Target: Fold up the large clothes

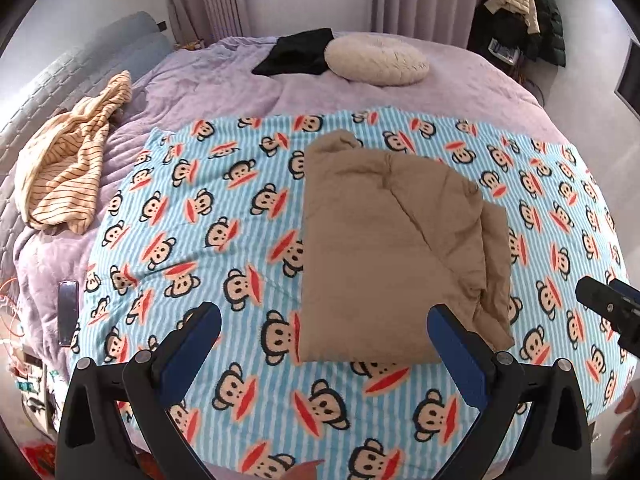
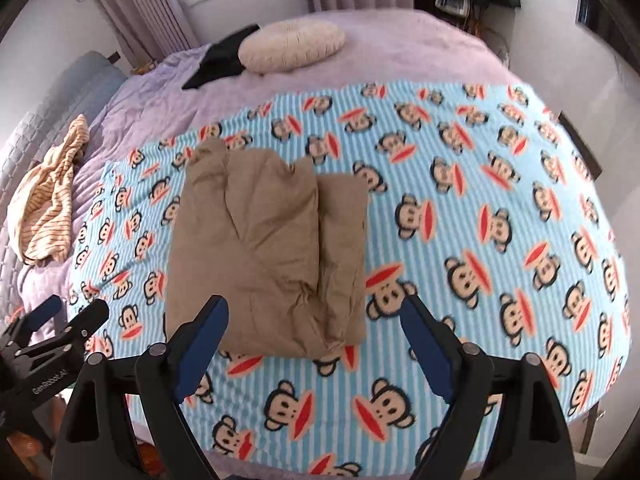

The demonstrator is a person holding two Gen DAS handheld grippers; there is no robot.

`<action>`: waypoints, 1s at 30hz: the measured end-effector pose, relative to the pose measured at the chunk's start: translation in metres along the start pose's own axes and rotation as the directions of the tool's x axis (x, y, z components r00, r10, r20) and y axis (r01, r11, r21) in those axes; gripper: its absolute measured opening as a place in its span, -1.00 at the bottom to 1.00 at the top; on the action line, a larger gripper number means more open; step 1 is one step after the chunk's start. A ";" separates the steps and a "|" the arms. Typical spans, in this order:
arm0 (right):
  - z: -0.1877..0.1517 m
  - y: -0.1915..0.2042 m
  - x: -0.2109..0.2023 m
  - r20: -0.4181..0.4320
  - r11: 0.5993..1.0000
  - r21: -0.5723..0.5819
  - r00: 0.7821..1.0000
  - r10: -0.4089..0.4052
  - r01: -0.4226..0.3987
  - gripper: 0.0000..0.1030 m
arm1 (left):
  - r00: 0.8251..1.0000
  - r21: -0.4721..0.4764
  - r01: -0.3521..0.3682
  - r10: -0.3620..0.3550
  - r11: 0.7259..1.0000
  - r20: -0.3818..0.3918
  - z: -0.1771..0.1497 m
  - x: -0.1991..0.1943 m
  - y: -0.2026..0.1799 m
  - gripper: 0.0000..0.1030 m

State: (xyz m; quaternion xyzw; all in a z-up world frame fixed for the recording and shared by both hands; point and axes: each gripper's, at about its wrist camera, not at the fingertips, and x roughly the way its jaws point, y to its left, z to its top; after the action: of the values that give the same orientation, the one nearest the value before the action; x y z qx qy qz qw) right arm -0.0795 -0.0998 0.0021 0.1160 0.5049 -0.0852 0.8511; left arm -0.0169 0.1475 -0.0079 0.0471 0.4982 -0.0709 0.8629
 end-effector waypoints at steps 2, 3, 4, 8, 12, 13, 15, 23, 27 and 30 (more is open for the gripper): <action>0.002 0.005 -0.006 0.026 0.999 -0.021 0.999 -0.025 0.026 0.75 | 1.000 -0.010 -0.006 0.006 1.000 0.003 0.002 -0.004 0.002 1.00; 0.003 0.007 -0.010 0.038 0.999 -0.019 0.999 -0.027 0.027 0.75 | 1.000 -0.014 -0.015 0.015 1.000 0.008 0.003 -0.006 0.002 1.00; 0.004 0.007 -0.011 0.043 1.000 -0.016 0.999 -0.022 0.023 0.75 | 1.000 -0.016 -0.024 0.025 1.000 0.013 0.004 -0.009 0.003 1.00; 0.007 0.012 -0.020 0.070 0.998 -0.033 0.997 -0.042 0.045 0.75 | 0.999 -0.030 -0.035 0.035 0.999 0.029 0.007 -0.018 0.006 1.00; 0.009 0.014 -0.027 0.085 0.998 -0.029 0.995 -0.050 0.053 0.76 | 0.998 -0.036 -0.036 0.038 0.999 0.043 0.011 -0.026 0.007 1.00; 0.009 0.014 -0.028 0.088 0.998 -0.027 0.995 -0.052 0.055 0.76 | 0.998 -0.038 -0.034 0.036 0.999 0.046 0.011 -0.027 0.008 1.00; 0.010 0.015 -0.030 0.090 0.998 -0.027 0.994 -0.057 0.060 0.76 | 0.998 -0.043 -0.031 0.033 0.999 0.050 0.012 -0.031 0.009 1.00; 0.011 0.017 -0.032 0.092 0.998 -0.027 0.994 -0.059 0.062 0.76 | 0.998 -0.046 -0.017 0.020 0.999 0.060 0.014 -0.037 0.011 1.00; 0.012 0.017 -0.033 0.087 0.998 -0.028 0.995 -0.056 0.059 0.76 | 0.998 -0.047 -0.015 0.018 0.999 0.064 0.013 -0.040 0.010 1.00; 0.014 0.018 -0.036 0.086 0.998 -0.030 0.995 -0.055 0.058 0.76 | 0.998 -0.048 -0.015 0.018 0.999 0.066 0.013 -0.040 0.010 1.00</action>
State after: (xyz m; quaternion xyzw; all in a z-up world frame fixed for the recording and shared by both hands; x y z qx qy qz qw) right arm -0.0799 -0.0853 0.0424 0.0841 0.4725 -0.1057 0.8709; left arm -0.0242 0.1583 0.0336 0.0283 0.4705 -0.0534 0.8803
